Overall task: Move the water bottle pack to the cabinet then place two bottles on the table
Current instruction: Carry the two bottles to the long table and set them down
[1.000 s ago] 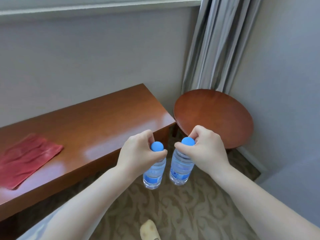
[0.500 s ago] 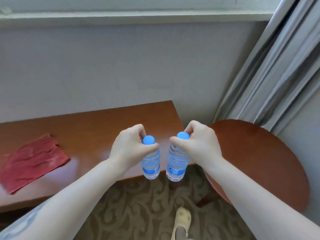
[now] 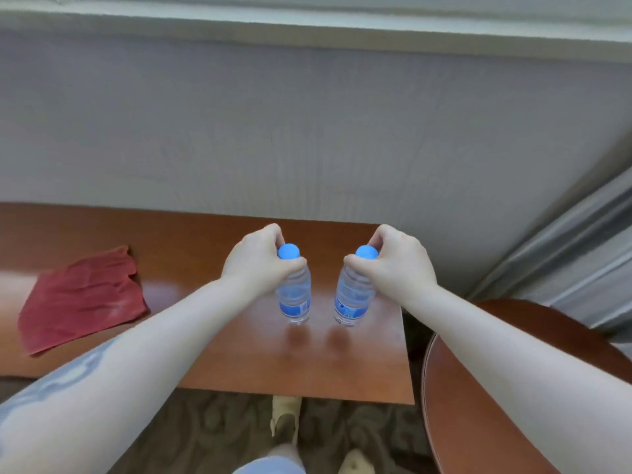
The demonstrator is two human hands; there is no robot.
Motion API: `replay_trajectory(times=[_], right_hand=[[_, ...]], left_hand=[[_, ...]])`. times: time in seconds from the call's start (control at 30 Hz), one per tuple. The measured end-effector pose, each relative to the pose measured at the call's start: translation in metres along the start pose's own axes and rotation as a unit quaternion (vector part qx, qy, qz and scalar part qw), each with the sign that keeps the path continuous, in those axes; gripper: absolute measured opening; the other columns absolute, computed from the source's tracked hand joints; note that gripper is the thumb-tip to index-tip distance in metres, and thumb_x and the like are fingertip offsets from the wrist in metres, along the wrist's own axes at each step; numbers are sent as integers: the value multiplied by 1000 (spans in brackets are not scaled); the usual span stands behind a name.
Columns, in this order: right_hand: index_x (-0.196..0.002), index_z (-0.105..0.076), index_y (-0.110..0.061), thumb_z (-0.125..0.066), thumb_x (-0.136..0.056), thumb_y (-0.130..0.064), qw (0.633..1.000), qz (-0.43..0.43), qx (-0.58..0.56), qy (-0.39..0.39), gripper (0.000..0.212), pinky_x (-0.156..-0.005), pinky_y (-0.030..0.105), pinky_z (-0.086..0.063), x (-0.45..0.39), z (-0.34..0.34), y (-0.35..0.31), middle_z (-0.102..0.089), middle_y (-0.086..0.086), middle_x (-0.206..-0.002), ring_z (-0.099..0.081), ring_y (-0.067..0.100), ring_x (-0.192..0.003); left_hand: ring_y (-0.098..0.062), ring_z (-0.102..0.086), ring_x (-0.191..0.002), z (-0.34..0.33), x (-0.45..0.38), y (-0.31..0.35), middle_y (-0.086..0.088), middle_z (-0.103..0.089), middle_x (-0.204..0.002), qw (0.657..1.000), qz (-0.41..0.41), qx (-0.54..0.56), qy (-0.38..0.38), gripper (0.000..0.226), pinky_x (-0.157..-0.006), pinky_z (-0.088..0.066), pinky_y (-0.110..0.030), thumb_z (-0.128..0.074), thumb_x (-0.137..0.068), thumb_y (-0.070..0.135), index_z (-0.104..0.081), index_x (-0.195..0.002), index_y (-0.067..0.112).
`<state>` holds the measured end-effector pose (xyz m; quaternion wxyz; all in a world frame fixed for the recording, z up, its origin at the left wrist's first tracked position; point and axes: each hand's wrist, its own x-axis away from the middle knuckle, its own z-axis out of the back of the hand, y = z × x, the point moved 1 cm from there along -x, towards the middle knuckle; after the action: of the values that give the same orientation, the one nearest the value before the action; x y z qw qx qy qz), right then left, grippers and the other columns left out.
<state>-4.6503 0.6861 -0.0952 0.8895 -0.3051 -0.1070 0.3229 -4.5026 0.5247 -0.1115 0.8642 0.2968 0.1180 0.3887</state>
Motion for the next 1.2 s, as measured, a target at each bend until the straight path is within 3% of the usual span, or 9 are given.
replay_trajectory(times=[0.23, 0.43, 0.57, 0.77, 0.97, 1.2], right_hand=[[-79, -50, -21, -70, -69, -46, 998, -34, 13, -54, 34, -56, 30, -42, -56, -50, 0, -60, -6, -74, -58, 20, -74], [-80, -50, -20, -72, -69, -45, 998, -44, 9, -51, 35, -46, 28, -31, -112, -76, -13, -54, -8, -68, -56, 21, -70], [-85, -53, -15, -71, -71, -45, 998, -45, 9, -48, 37, -48, 30, -31, -143, -89, -19, -59, 1, -76, -57, 25, -73], [-87, -50, -15, -71, -75, -37, 999, -37, 2, -34, 33, -44, 26, -26, -186, -101, -29, -57, 2, -78, -54, 24, -71], [-90, -47, -15, -69, -80, -37, 999, -37, -7, -32, 32, -43, 25, -25, -215, -109, -36, -47, -7, -68, -45, 11, -59], [-92, -45, -16, -66, -84, -37, 999, -36, -14, -27, 31, -44, 25, -27, -232, -122, -36, -52, -4, -73, -51, 17, -66]], left_hand=[[-21, -48, -59, -24, -65, -30, 3, -56, -65, 999, 34, -24, -35, 37, -52, -36, -33, -73, -69, 40, -47, -79, 15], [-21, -50, -58, -29, -123, -35, 3, -55, -66, 998, 20, -28, -47, 39, -49, -34, -30, -73, -71, 44, -45, -79, 17], [-25, -55, -66, -25, -155, -37, -3, -60, -75, 997, 8, -48, -53, 42, -51, -36, -32, -73, -73, 45, -50, -85, 12], [-22, -49, -59, -25, -201, -29, 0, -49, -66, 999, -8, -25, -48, 33, -47, -29, -30, -70, -75, 33, -44, -81, 13], [-15, -45, -57, -29, -232, -35, 4, -47, -68, 999, 4, -8, -34, 35, -47, -30, -29, -69, -79, 38, -44, -86, 14], [-17, -50, -62, -37, -250, -41, 5, -49, -69, 1000, 0, 16, -26, 33, -49, -32, -30, -69, -82, 38, -45, -89, 16]])
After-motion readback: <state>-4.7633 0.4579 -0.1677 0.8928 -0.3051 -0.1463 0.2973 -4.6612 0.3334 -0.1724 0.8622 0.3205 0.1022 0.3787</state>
